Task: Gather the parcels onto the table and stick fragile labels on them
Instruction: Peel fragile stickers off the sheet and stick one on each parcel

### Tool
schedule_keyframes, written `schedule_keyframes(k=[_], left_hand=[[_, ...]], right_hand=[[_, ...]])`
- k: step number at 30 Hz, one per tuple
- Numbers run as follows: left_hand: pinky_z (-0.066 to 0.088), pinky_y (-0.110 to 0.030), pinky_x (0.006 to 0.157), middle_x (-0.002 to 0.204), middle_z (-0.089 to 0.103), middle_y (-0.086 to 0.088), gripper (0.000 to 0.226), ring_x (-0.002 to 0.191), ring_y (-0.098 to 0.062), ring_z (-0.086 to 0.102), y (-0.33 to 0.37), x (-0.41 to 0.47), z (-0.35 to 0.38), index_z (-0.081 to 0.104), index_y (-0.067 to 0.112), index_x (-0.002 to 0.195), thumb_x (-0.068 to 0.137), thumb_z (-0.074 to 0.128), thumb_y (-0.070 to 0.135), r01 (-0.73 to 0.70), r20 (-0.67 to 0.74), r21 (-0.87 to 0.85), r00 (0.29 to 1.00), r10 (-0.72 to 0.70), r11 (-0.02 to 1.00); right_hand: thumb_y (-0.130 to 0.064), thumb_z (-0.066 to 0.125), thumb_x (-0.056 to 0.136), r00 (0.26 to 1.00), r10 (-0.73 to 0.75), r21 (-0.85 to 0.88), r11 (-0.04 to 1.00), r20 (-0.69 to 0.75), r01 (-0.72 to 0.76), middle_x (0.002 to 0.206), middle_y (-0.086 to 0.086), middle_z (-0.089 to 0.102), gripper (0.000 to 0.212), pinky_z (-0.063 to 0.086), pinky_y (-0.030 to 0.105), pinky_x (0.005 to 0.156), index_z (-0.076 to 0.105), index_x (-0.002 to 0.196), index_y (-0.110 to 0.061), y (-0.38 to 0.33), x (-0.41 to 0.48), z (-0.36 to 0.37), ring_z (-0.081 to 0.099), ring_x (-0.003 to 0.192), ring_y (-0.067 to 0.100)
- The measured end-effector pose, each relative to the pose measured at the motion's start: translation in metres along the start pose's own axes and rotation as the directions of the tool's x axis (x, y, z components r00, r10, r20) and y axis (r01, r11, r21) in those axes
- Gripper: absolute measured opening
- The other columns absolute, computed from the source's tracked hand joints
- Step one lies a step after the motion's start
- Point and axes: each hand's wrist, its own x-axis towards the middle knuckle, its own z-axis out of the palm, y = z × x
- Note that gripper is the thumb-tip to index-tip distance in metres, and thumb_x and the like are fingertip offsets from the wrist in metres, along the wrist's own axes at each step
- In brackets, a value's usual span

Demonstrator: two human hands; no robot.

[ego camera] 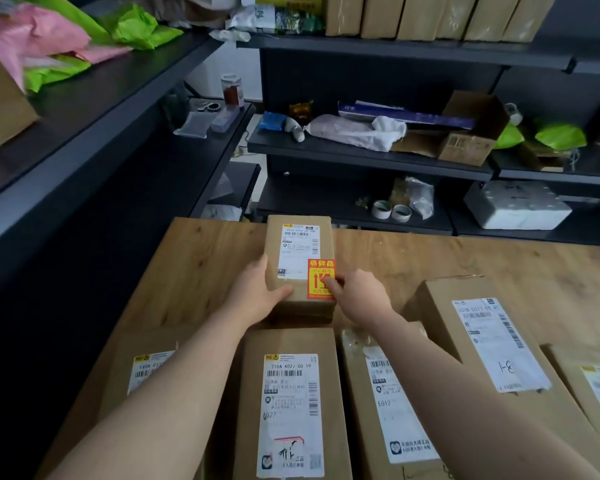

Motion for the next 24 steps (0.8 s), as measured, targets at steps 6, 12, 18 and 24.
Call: schedule_keyframes(k=[6, 12, 18, 24], left_hand=[[0.046, -0.031, 0.095, 0.142, 0.045, 0.005, 0.059, 0.125, -0.015, 0.048, -0.001, -0.018, -0.013, 0.035, 0.023, 0.141, 0.089, 0.061, 0.036, -0.161, -0.029, 0.158, 0.985, 0.167, 0.974], [0.028, -0.036, 0.111, 0.150, 0.034, 0.001, 0.061, 0.139, -0.018, 0.030, 0.000, -0.072, -0.034, 0.030, 0.019, 0.145, 0.093, 0.051, 0.043, -0.202, -0.128, 0.447, 0.950, 0.286, 0.872], [0.019, -0.037, 0.117, 0.155, 0.025, 0.000, 0.068, 0.143, -0.019, 0.023, -0.036, -0.151, -0.051, 0.022, 0.018, 0.150, 0.094, 0.045, 0.049, -0.130, -0.168, 0.521, 0.953, 0.251, 0.843], [0.035, -0.035, 0.104, 0.135, 0.051, -0.003, 0.064, 0.124, -0.024, 0.046, -0.110, -0.220, -0.068, 0.043, 0.011, 0.136, 0.086, 0.055, 0.049, -0.063, -0.165, 0.538, 0.970, 0.178, 0.841]], right_hand=[[-0.037, 0.044, 0.099, 0.992, -0.078, -0.114, 0.991, -0.095, 0.067, 0.096, 0.000, 0.067, 0.030, 0.047, 0.024, 0.059, 0.059, 0.116, -0.018, -0.013, -0.024, -0.010, 0.062, 0.078, 0.013], [-0.036, 0.045, 0.098, 0.955, -0.236, -0.246, 0.951, -0.179, 0.189, 0.142, 0.002, 0.048, 0.043, 0.031, 0.032, 0.110, 0.050, 0.135, -0.015, -0.039, -0.079, -0.010, 0.041, 0.133, 0.019], [-0.042, 0.038, 0.100, 0.951, -0.298, -0.283, 0.922, -0.080, 0.265, 0.154, 0.002, 0.032, 0.053, 0.016, 0.031, 0.117, 0.035, 0.146, -0.016, -0.075, -0.152, 0.015, 0.025, 0.143, 0.018], [-0.039, 0.044, 0.096, 0.920, -0.390, -0.294, 0.876, 0.031, 0.381, 0.145, 0.007, 0.044, 0.049, 0.021, 0.034, 0.115, 0.044, 0.137, -0.012, -0.112, -0.200, 0.076, 0.034, 0.137, 0.023]])
